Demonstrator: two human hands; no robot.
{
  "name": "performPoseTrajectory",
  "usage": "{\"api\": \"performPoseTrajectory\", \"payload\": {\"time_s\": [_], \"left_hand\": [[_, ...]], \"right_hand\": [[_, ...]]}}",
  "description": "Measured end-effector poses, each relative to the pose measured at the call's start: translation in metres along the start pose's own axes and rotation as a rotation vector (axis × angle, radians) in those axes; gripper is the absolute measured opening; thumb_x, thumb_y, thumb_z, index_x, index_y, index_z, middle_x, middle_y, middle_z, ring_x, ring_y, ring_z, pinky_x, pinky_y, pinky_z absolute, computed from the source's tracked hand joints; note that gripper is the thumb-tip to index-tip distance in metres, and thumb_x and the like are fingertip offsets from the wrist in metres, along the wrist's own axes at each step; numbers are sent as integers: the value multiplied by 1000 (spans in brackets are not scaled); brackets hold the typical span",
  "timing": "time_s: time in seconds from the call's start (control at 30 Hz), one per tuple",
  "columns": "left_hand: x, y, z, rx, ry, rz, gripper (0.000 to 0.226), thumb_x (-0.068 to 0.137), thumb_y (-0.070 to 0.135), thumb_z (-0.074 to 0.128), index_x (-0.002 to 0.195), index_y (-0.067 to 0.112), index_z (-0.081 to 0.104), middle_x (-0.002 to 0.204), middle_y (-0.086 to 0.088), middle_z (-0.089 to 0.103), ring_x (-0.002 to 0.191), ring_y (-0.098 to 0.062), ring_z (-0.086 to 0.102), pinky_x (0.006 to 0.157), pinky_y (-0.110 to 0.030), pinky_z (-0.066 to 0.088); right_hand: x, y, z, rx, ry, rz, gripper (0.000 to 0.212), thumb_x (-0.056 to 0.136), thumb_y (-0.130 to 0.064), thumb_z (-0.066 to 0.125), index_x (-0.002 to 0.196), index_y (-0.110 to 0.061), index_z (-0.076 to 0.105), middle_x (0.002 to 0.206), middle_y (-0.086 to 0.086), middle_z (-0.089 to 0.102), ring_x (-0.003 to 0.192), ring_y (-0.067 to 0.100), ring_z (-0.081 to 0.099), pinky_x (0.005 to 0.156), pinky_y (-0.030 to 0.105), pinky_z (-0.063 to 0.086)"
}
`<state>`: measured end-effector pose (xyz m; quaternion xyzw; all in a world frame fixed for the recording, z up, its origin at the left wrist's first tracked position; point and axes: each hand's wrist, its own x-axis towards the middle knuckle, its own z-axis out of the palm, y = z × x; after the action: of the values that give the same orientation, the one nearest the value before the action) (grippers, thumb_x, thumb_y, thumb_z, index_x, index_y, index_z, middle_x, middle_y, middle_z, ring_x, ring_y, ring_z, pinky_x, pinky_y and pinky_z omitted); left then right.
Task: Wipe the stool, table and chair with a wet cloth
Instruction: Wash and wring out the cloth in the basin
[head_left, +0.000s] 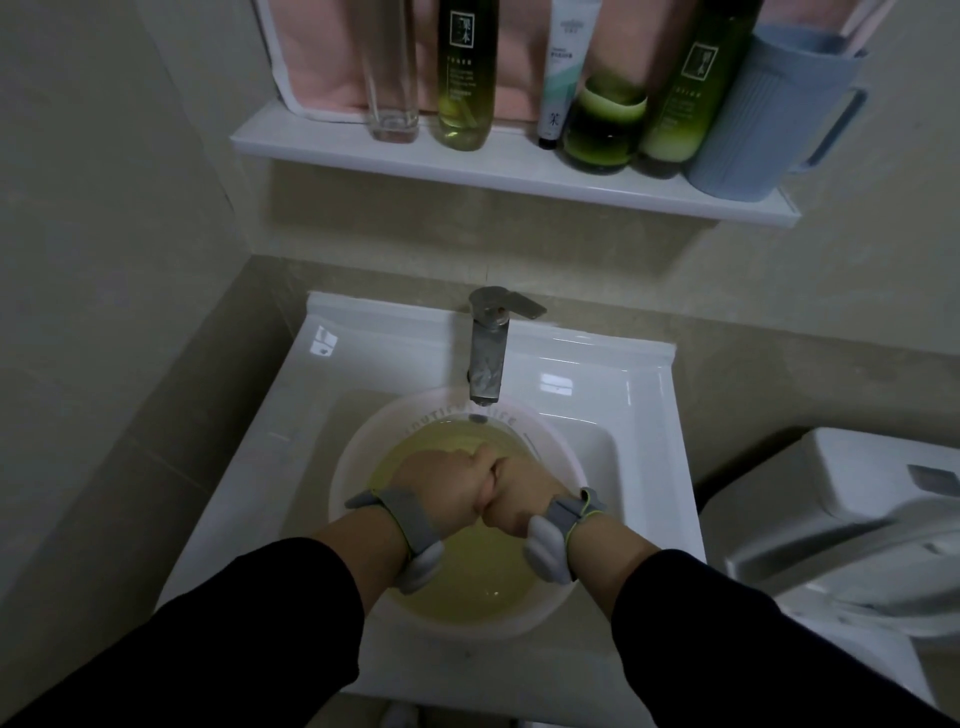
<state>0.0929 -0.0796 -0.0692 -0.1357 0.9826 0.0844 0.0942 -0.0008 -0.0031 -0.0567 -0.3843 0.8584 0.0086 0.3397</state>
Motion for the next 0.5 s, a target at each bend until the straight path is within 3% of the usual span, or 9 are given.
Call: {"api": "performPoseTrajectory", "payload": {"time_s": [0.13,0.23,0.3,0.37,0.43,0.5], "left_hand": [[-2,-1,5,-64,34,-28,21,93,32,40,110,19,43,97,-8,55,75,-30,57,63,-39,49],[-3,-5,6,-279,9,-75,13,92,37,42,99,28,47,94,-5,60,80,-27,59,69,-36,48],[-3,-10,5,-438,-74,-148,15,89,37,54,98,25,54,97,-5,62,85,-23,59,75,-33,48],[-4,-8,5,-753,-124,-303,23,84,40,65,94,19,61,81,-1,62,68,-16,59,62,-26,48],[-9,3,-1,-1218,-184,-512,27,82,43,67,86,17,61,58,4,55,40,-9,43,40,-16,34],[-12,15,-11,-1686,-297,-638,30,84,45,63,92,17,58,57,2,53,34,-4,33,33,-10,22]], "right_hand": [[-2,10,-9,175,-69,-215,31,79,-2,65,110,-2,64,114,17,64,99,26,62,75,29,48],[-1,22,-11,327,-80,-234,66,80,-6,68,139,-8,38,124,12,58,103,19,58,82,21,45],[-2,31,-14,600,-120,-240,75,79,-5,70,143,-16,31,104,0,61,82,9,59,65,17,49],[0,42,-16,851,-110,-259,68,80,-10,72,138,-25,39,86,-10,63,71,4,59,55,16,45],[-2,47,-21,962,-65,-273,53,84,-26,69,131,-33,46,101,-5,65,88,9,60,65,19,43],[-4,46,-21,1126,-63,-287,44,88,-34,61,129,-36,48,115,-3,64,102,13,60,76,24,44]]}}
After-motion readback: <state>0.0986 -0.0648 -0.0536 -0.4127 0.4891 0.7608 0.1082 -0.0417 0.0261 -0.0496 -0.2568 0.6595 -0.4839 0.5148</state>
